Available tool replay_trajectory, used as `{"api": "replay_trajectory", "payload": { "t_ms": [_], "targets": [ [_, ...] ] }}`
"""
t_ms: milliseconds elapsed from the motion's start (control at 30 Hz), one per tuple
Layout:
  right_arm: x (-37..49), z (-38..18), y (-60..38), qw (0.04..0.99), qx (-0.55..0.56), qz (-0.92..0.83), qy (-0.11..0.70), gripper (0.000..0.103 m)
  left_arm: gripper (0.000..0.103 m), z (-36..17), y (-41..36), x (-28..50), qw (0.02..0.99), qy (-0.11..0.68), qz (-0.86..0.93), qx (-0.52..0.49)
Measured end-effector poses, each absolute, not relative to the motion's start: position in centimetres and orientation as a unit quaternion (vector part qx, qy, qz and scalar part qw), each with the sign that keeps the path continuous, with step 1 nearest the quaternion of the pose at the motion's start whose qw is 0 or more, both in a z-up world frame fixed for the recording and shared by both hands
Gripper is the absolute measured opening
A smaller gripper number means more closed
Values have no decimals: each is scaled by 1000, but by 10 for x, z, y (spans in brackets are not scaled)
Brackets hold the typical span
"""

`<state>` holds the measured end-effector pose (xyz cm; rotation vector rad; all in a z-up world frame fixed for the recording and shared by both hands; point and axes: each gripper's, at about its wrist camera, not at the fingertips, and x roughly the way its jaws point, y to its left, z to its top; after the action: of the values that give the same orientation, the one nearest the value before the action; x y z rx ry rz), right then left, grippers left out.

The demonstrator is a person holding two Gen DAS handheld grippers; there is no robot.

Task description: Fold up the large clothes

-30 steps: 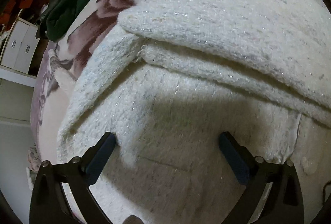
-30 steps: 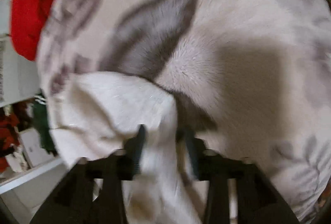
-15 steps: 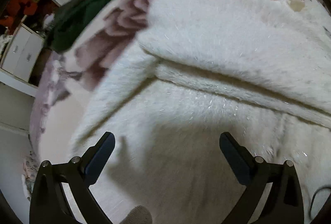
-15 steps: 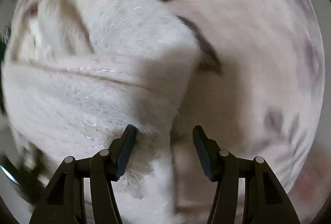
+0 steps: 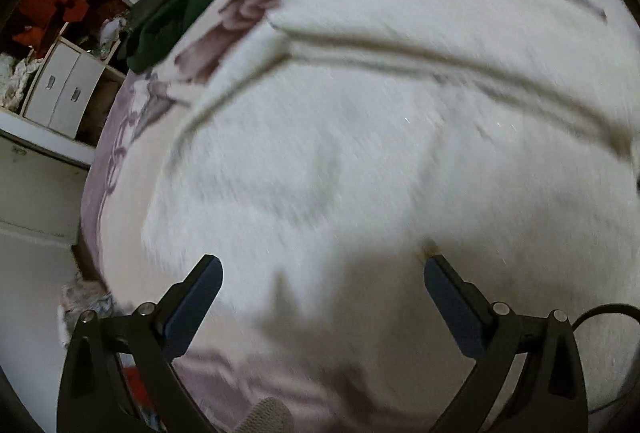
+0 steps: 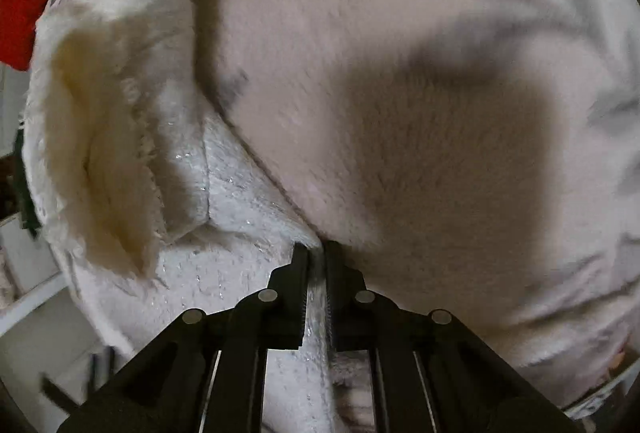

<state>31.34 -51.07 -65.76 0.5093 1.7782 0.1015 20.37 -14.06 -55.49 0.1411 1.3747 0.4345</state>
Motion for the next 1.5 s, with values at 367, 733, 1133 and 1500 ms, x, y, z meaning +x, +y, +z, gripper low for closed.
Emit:
{"api": "replay_trajectory", "payload": {
  "t_ms": [367, 733, 1133, 1500],
  "targets": [
    [299, -572, -564, 591, 93, 125, 791, 67, 103, -542, -304, 150, 721, 683, 114, 15],
    [338, -625, -628, 571, 200, 165, 779, 74, 55, -606, -410, 147, 729, 618, 157, 247],
    [412, -657, -571, 537, 316, 280, 730, 95, 13, -579, -395, 146, 748, 591, 216, 211],
    [455, -700, -487, 502, 393, 306, 706, 98, 13, -572, -365, 159, 733, 584, 268, 224]
  ]
}}
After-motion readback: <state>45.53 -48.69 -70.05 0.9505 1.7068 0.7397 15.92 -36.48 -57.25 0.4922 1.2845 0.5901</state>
